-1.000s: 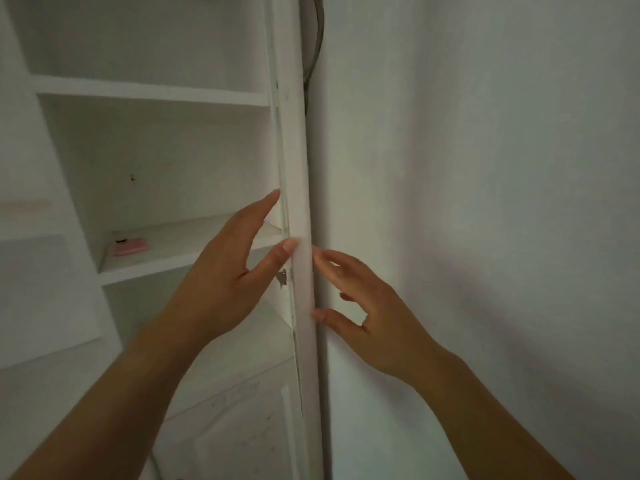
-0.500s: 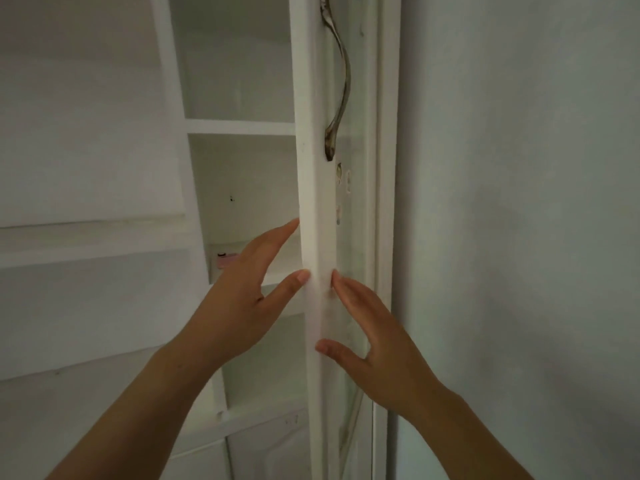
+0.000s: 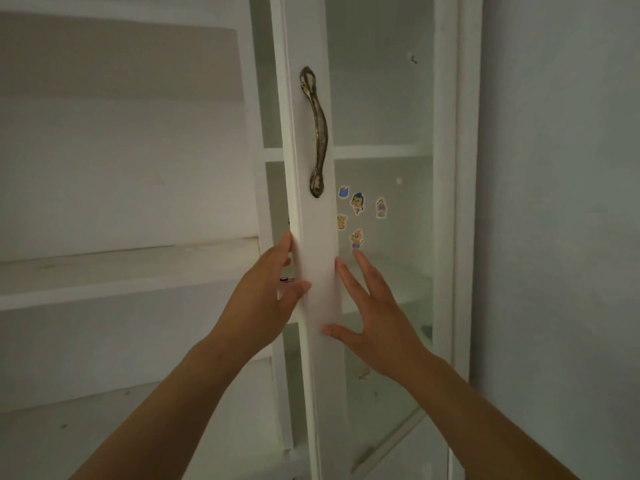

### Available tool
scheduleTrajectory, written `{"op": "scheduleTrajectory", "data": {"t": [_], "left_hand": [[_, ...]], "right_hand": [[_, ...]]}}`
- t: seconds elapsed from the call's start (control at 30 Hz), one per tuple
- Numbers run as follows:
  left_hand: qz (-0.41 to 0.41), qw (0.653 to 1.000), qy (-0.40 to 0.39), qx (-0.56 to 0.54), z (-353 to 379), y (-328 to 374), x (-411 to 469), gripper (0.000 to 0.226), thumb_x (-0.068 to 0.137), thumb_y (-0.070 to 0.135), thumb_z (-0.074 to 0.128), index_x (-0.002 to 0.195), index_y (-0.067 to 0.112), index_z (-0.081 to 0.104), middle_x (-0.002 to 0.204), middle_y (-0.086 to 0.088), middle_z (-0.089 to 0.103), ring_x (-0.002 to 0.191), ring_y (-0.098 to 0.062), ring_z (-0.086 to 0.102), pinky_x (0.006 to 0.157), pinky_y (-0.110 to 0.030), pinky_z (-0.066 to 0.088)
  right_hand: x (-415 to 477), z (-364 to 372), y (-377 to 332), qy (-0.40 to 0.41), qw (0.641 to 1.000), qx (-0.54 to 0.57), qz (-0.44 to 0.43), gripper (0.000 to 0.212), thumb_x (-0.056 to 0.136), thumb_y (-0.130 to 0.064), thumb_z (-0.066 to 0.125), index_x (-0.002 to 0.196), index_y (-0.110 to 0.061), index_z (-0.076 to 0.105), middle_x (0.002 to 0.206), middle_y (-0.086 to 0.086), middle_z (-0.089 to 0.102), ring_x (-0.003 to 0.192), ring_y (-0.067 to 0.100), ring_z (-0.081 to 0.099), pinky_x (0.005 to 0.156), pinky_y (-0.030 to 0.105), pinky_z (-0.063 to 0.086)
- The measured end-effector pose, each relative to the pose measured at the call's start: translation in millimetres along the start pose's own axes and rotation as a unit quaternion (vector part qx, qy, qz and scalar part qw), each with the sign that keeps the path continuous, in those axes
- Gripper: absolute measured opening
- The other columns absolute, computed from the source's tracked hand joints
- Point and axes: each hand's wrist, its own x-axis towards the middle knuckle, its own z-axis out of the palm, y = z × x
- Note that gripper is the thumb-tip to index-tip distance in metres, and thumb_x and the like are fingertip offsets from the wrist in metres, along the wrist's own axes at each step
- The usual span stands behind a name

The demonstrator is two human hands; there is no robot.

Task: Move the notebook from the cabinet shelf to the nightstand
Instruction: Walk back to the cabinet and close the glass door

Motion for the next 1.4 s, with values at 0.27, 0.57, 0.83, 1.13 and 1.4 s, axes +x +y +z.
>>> {"op": "scheduleTrajectory", "data": {"t": [0.27,0.57,0.83,1.13,1.4], "left_hand": [[0.093,0.987,0.059,0.121,-2.8,-18.9,9.2,0.085,0.082,0.035,0.061,0.145,0.028,0.005,0.155,0.007,0.014,0.140,-0.014,0.020,0.101,-0.022,0.021],[0.139,0.982,0.077,0.105,0.5,-32.9,27.7,0.087,0.077,0.024,0.069,0.143,0.029,0.012,0.151,0.017,-0.001,0.135,0.001,0.006,0.102,-0.015,0.014],[0.126,0.986,0.073,0.077,2.7,-48.7,40.3,0.083,0.078,0.022,0.068,0.135,0.039,0.009,0.149,0.020,-0.001,0.141,-0.012,0.015,0.101,-0.027,0.023],[0.150,0.970,0.108,0.158,17.1,-58.3,50.8,0.072,0.080,0.018,0.066,0.142,0.014,0.028,0.153,-0.010,0.020,0.138,-0.027,0.021,0.102,-0.043,0.021],[0.148,0.938,0.053,0.307,28.2,-77.2,59.7,0.097,0.068,0.030,0.077,0.143,0.008,0.018,0.153,-0.014,0.018,0.139,-0.029,0.011,0.103,-0.050,0.015]], "right_hand": [[20.2,17.8,4.9,0.006,1.000,0.000,0.007,0.097,0.070,-0.066,0.055,0.135,-0.050,-0.016,0.150,-0.021,-0.024,0.141,0.009,-0.011,0.110,0.035,0.020],[36.3,27.9,20.3,0.022,0.999,-0.043,-0.007,0.097,0.067,-0.072,0.054,0.137,-0.052,-0.010,0.148,-0.018,-0.029,0.139,0.015,-0.025,0.109,0.038,0.004],[54.9,43.9,28.4,0.018,0.998,-0.053,0.003,0.095,0.065,-0.075,0.050,0.135,-0.055,-0.011,0.150,-0.012,-0.030,0.139,0.020,-0.025,0.111,0.045,0.010],[75.4,64.9,32.0,0.037,0.996,-0.084,0.018,0.097,0.065,-0.077,0.045,0.136,-0.052,-0.016,0.153,-0.003,-0.022,0.140,0.028,-0.019,0.110,0.060,0.017],[81.0,49.9,51.3,0.043,0.993,-0.108,0.021,0.103,0.067,-0.068,0.058,0.140,-0.045,-0.012,0.154,-0.003,-0.020,0.141,0.025,-0.015,0.112,0.049,0.018]]}}
